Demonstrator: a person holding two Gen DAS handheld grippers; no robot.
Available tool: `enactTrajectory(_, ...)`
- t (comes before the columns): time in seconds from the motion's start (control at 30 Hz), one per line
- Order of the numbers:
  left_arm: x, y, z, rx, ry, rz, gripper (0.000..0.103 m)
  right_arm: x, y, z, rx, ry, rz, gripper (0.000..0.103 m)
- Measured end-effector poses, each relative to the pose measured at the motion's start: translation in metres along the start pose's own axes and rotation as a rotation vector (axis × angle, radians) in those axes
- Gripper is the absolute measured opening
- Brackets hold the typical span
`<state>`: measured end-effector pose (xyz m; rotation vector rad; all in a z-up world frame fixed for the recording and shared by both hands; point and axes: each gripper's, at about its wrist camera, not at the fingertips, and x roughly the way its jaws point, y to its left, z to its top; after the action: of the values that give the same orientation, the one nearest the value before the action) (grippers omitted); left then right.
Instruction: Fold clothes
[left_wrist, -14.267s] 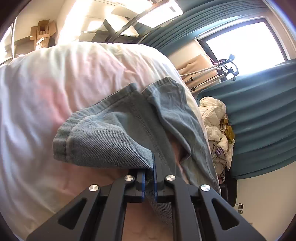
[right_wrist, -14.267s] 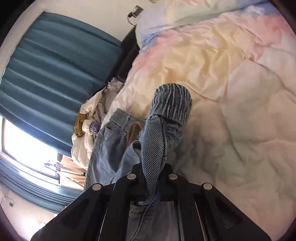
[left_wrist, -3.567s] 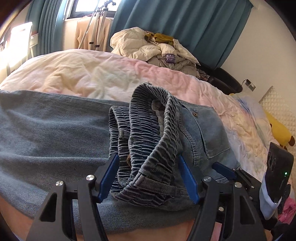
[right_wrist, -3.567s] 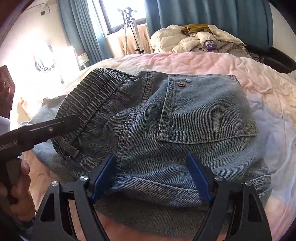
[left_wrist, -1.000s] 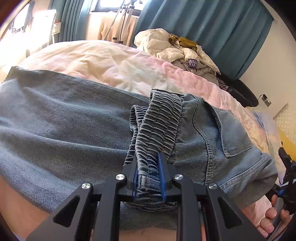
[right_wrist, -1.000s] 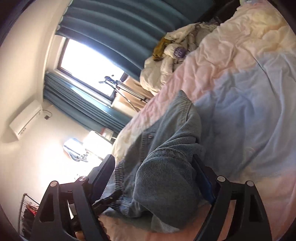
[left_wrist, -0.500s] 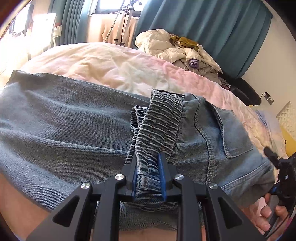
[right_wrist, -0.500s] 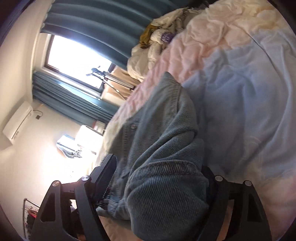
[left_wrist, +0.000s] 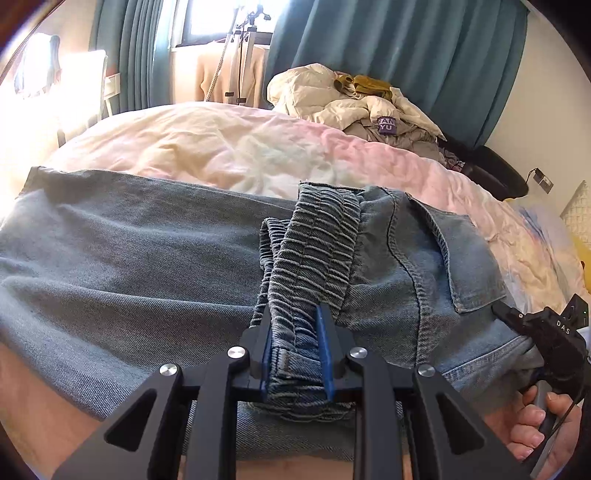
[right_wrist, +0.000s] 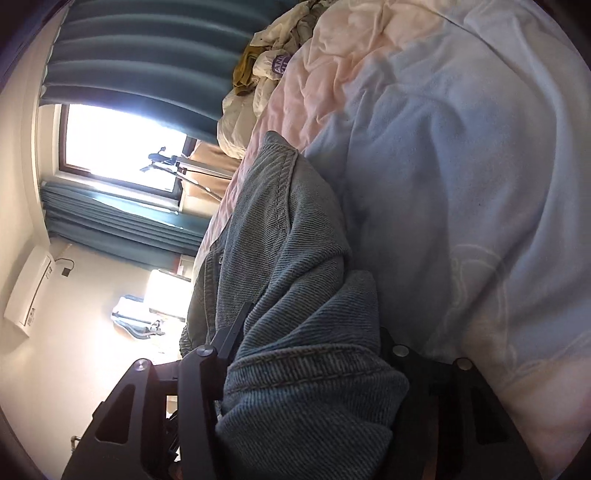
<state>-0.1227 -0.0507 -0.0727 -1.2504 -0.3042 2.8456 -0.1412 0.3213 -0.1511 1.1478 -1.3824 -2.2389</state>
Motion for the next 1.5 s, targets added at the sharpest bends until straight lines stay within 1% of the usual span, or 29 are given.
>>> enactTrajectory(0.07, -0.002, -0.003, -0.001, 0.018, -0.010, 0.010, 0.021, -0.001, 0.006, 0.001, -0.024, -0.008, -0.033, 0.037)
enactTrajectory(0.17, -0.007, -0.011, -0.003, 0.068, -0.037, 0.041, 0.023, -0.006, 0.016, 0.001, -0.056, -0.033, -0.059, 0.031)
enactTrajectory(0.23, -0.012, -0.013, -0.003, 0.081, -0.049, 0.048, 0.024, -0.012, 0.028, 0.000, -0.093, -0.056, -0.076, 0.029)
enactTrajectory(0.3, -0.019, -0.012, -0.002, 0.075, -0.063, 0.042, 0.025, -0.018, 0.041, 0.001, -0.121, -0.081, -0.076, 0.027)
enactTrajectory(0.4, -0.034, -0.006, -0.001, 0.039, -0.103, 0.035, 0.025, -0.029, 0.058, 0.003, -0.151, -0.121, -0.064, 0.025)
enactTrajectory(0.47, -0.044, 0.000, -0.001, 0.007, -0.140, 0.032, 0.025, -0.037, 0.069, 0.004, -0.172, -0.136, -0.062, 0.024)
enactTrajectory(0.53, -0.052, 0.005, -0.001, -0.024, -0.168, 0.027, 0.026, -0.042, 0.078, 0.005, -0.174, -0.132, -0.063, 0.023)
enactTrajectory(0.7, -0.047, 0.015, 0.000, -0.070, -0.140, 0.078, 0.026, -0.061, 0.096, 0.008, -0.216, -0.154, -0.067, 0.023)
enactTrajectory(0.73, -0.044, 0.015, 0.001, -0.078, -0.128, 0.078, 0.026, -0.066, 0.098, 0.010, -0.221, -0.163, -0.063, 0.023)
enactTrajectory(0.8, -0.040, 0.011, 0.002, -0.082, -0.102, 0.054, 0.026, -0.077, 0.103, 0.013, -0.238, -0.186, -0.053, 0.023)
enactTrajectory(0.87, -0.036, -0.004, 0.003, -0.034, -0.084, 0.059, 0.026, -0.089, 0.108, 0.017, -0.261, -0.212, -0.042, 0.023)
enactTrajectory(0.97, -0.031, -0.038, 0.000, 0.088, -0.079, 0.114, 0.026, -0.112, 0.115, 0.023, -0.290, -0.261, -0.020, 0.023)
enactTrajectory(1.0, -0.029, -0.050, -0.002, 0.121, -0.076, 0.118, 0.026, -0.120, 0.117, 0.025, -0.298, -0.278, -0.012, 0.023)
enactTrajectory(1.13, -0.018, -0.102, -0.010, 0.228, -0.049, 0.027, 0.026, -0.156, 0.117, 0.039, -0.305, -0.355, 0.019, 0.023)
enactTrajectory(1.23, -0.009, -0.145, -0.015, 0.304, -0.042, -0.016, 0.026, -0.185, 0.116, 0.048, -0.319, -0.417, 0.029, 0.023)
enactTrajectory(1.37, 0.005, -0.199, -0.020, 0.344, -0.006, -0.109, 0.026, -0.227, 0.110, 0.060, -0.319, -0.518, 0.036, 0.023)
enactTrajectory(1.5, 0.023, -0.251, -0.029, 0.366, 0.020, -0.188, 0.026, -0.264, 0.104, 0.072, -0.324, -0.610, 0.025, 0.023)
